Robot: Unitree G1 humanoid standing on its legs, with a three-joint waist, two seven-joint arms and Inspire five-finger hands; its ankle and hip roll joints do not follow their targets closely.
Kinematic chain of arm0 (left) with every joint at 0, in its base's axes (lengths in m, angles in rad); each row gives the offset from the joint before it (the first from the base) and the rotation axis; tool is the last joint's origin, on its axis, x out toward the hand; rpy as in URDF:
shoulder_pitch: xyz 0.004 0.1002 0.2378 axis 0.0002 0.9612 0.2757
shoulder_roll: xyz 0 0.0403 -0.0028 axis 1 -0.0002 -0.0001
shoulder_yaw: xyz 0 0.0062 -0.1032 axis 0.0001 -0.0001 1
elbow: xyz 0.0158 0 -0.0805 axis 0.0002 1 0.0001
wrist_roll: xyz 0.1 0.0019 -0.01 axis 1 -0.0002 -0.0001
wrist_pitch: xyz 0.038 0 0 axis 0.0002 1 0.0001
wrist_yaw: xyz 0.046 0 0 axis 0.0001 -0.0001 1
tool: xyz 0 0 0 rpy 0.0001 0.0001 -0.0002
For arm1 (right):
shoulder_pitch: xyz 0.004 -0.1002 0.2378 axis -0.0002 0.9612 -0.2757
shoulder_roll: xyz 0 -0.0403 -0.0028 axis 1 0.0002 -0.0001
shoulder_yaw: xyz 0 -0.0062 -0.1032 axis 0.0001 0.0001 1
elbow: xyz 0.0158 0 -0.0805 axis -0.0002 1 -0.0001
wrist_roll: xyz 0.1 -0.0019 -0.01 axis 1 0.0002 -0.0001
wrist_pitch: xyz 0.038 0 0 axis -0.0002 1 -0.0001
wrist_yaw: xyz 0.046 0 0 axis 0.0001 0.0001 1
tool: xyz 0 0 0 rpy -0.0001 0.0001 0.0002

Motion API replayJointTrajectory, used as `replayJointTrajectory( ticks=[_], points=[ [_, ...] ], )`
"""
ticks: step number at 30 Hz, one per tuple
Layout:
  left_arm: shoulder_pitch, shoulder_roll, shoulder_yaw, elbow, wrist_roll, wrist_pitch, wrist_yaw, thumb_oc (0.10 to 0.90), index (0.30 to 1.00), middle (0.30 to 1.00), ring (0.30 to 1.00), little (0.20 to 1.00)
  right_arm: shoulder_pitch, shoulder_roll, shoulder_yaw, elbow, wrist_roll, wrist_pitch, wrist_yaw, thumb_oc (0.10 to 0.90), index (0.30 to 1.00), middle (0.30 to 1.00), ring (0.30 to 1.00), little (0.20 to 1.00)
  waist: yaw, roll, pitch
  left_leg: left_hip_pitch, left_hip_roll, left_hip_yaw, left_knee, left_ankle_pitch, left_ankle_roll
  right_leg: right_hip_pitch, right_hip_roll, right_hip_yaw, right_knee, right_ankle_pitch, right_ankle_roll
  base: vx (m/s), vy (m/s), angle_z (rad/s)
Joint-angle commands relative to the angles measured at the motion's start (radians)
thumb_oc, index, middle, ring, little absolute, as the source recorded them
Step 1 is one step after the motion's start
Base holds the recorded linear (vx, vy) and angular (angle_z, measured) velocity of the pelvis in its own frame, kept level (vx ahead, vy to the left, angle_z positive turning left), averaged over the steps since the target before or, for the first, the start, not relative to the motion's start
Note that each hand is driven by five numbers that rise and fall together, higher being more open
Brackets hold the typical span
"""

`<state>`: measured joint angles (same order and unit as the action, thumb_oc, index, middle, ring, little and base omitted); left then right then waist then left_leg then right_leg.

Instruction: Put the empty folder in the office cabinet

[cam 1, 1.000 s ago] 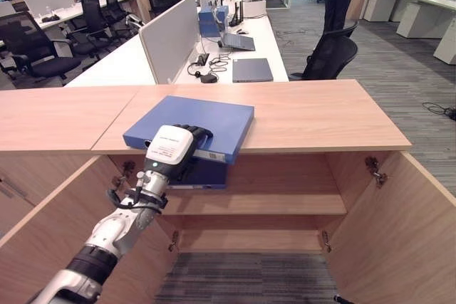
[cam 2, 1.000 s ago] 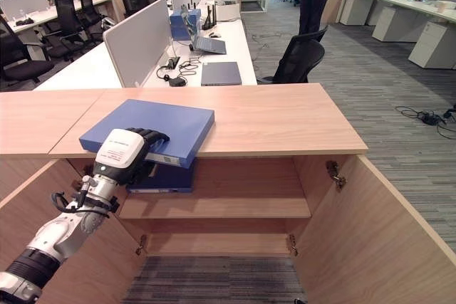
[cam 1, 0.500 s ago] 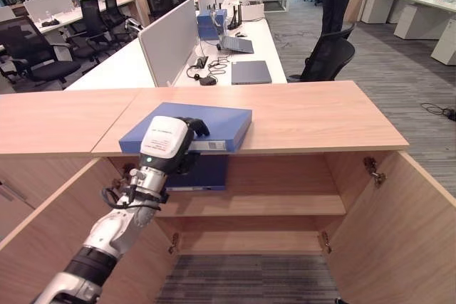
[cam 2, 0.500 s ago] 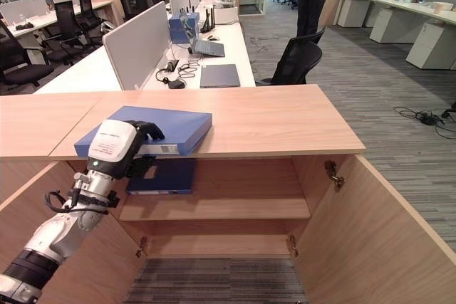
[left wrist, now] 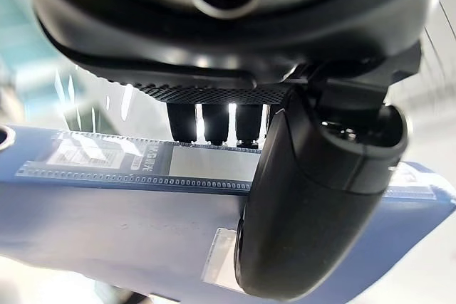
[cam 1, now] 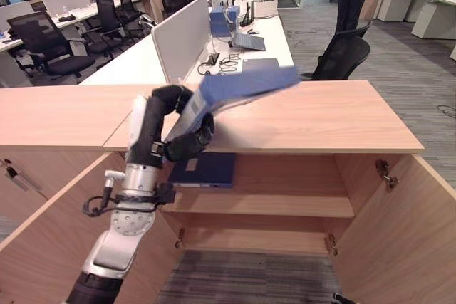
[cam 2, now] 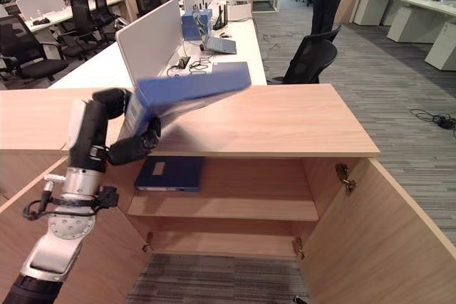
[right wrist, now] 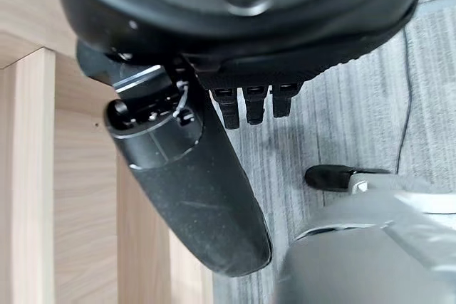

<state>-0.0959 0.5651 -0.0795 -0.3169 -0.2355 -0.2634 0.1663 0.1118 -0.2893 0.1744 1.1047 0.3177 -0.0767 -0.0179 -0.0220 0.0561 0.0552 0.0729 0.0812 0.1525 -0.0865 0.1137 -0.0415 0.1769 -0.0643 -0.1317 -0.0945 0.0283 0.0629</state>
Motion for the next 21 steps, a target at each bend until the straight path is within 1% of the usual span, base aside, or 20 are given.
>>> replayJointTrajectory(
  ticks=[1,2,3,6,7,8,9,11,12,13,14,15,21],
  points=[
    [-0.197,-0.014,0.066,-0.055,-0.218,-0.106,-0.066,0.400,0.300,0.300,0.300,0.300,-0.117,-0.028,0.005,0.001,0.002,-0.022,0.020,0.800,0.900,0.900,0.900,0.900,0.008,-0.032,0.047,0.116,-0.007,-0.048,-0.001,-0.170,-0.043,0.029,-0.034,0.059,0.021,-0.109,0.052,0.00,0.000,0.00],
    [-0.205,-0.019,0.050,-0.074,-0.310,-0.099,-0.119,0.400,0.300,0.300,0.300,0.300,-0.125,-0.031,0.009,0.006,0.001,-0.019,0.025,0.800,0.900,0.900,0.900,0.900,0.008,-0.031,0.049,0.116,-0.008,-0.050,-0.001,-0.170,-0.043,0.030,-0.034,0.059,0.023,-0.109,0.052,0.00,0.000,0.00],
    [-0.205,-0.019,0.051,-0.074,-0.312,-0.099,-0.121,0.400,0.300,0.300,0.300,0.300,-0.126,-0.031,0.008,0.006,0.001,-0.019,0.025,0.800,0.900,0.900,0.900,0.900,0.008,-0.031,0.050,0.116,-0.008,-0.050,-0.001,-0.170,-0.043,0.031,-0.034,0.059,0.023,-0.109,0.052,0.00,0.000,0.00],
    [-0.199,-0.005,0.034,-0.085,-0.386,-0.089,-0.165,0.400,0.300,0.300,0.300,0.300,-0.134,-0.032,0.008,0.013,0.006,-0.018,0.032,0.800,0.900,0.900,0.900,0.900,0.011,-0.027,0.050,0.117,-0.008,-0.050,-0.001,-0.170,-0.043,0.030,-0.035,0.058,0.024,-0.109,0.052,0.00,0.000,0.02],
    [-0.199,-0.005,0.034,-0.085,-0.387,-0.089,-0.166,0.400,0.300,0.300,0.300,0.300,-0.134,-0.031,0.008,0.013,0.006,-0.018,0.032,0.800,0.900,0.900,0.900,0.900,0.011,-0.028,0.049,0.117,-0.008,-0.050,-0.001,-0.170,-0.043,0.030,-0.035,0.058,0.024,-0.109,0.052,-0.01,-0.002,0.06],
    [-0.193,0.031,0.016,-0.107,-0.497,-0.068,-0.239,0.400,0.300,0.300,0.300,0.300,-0.139,-0.034,0.009,0.023,0.011,-0.015,0.039,0.800,0.900,0.900,0.900,0.900,0.012,-0.024,0.050,0.118,-0.008,-0.051,-0.001,-0.169,-0.042,0.032,-0.035,0.058,0.024,-0.110,0.051,-0.01,-0.003,0.05],
    [-0.185,0.054,0.011,-0.118,-0.581,-0.056,-0.284,0.400,0.300,0.300,0.300,0.300,-0.141,-0.035,0.012,0.028,0.011,-0.013,0.046,0.800,0.900,0.900,0.900,0.900,0.013,-0.023,0.049,0.117,-0.008,-0.052,-0.001,-0.168,-0.042,0.032,-0.036,0.059,0.025,-0.110,0.051,0.00,0.000,0.00],
    [-0.177,0.085,-0.004,-0.117,-0.662,-0.035,-0.321,0.400,0.300,0.300,0.300,0.300,-0.144,-0.036,0.015,0.034,0.011,-0.013,0.050,0.800,0.900,0.900,0.900,0.900,0.013,-0.021,0.051,0.120,-0.008,-0.051,-0.001,-0.169,-0.041,0.034,-0.036,0.059,0.026,-0.111,0.052,0.00,0.000,0.00],
    [-0.166,0.144,-0.020,-0.117,-0.723,-0.005,-0.353,0.400,0.300,0.300,0.300,0.300,-0.144,-0.040,0.015,0.037,0.015,-0.010,0.053,0.800,0.900,0.900,0.900,0.900,0.014,-0.018,0.049,0.127,-0.009,-0.053,-0.001,-0.180,-0.041,0.042,-0.037,0.058,0.024,-0.119,0.053,0.00,0.000,0.00],
    [-0.155,0.188,-0.031,-0.113,-0.766,0.017,-0.372,0.400,0.300,0.300,0.300,0.300,-0.146,-0.041,0.021,0.041,0.018,-0.007,0.058,0.800,0.900,0.900,0.900,0.900,0.013,-0.016,0.049,0.128,-0.010,-0.053,-0.001,-0.178,-0.041,0.042,-0.037,0.060,0.026,-0.120,0.053,0.00,0.000,0.00],
    [-0.148,0.219,-0.036,-0.104,-0.779,0.030,-0.377,0.400,0.300,0.300,0.300,0.300,-0.148,-0.043,0.022,0.041,0.021,-0.006,0.060,0.800,0.900,0.900,0.900,0.900,0.014,-0.014,0.049,0.128,-0.009,-0.052,-0.001,-0.177,-0.041,0.041,-0.036,0.060,0.028,-0.119,0.053,0.00,0.000,0.00],
    [-0.124,0.286,-0.049,-0.085,-0.812,0.058,-0.394,0.400,0.300,0.300,0.300,0.300,-0.148,-0.043,0.024,0.044,0.032,-0.005,0.062,0.800,0.900,0.900,0.900,0.900,0.015,-0.012,0.048,0.127,-0.010,-0.053,-0.001,-0.174,-0.042,0.039,-0.036,0.061,0.032,-0.119,0.055,0.00,0.000,0.00],
    [-0.110,0.401,-0.108,-0.042,-0.829,0.119,-0.442,0.400,0.300,0.300,0.300,0.300,-0.156,-0.046,0.017,0.043,0.061,-0.004,0.061,0.800,0.900,0.900,0.900,0.900,0.015,-0.006,0.047,0.127,-0.010,-0.052,-0.001,-0.170,-0.041,0.036,-0.039,0.060,0.035,-0.116,0.057,0.00,0.000,0.00]
  ],
)
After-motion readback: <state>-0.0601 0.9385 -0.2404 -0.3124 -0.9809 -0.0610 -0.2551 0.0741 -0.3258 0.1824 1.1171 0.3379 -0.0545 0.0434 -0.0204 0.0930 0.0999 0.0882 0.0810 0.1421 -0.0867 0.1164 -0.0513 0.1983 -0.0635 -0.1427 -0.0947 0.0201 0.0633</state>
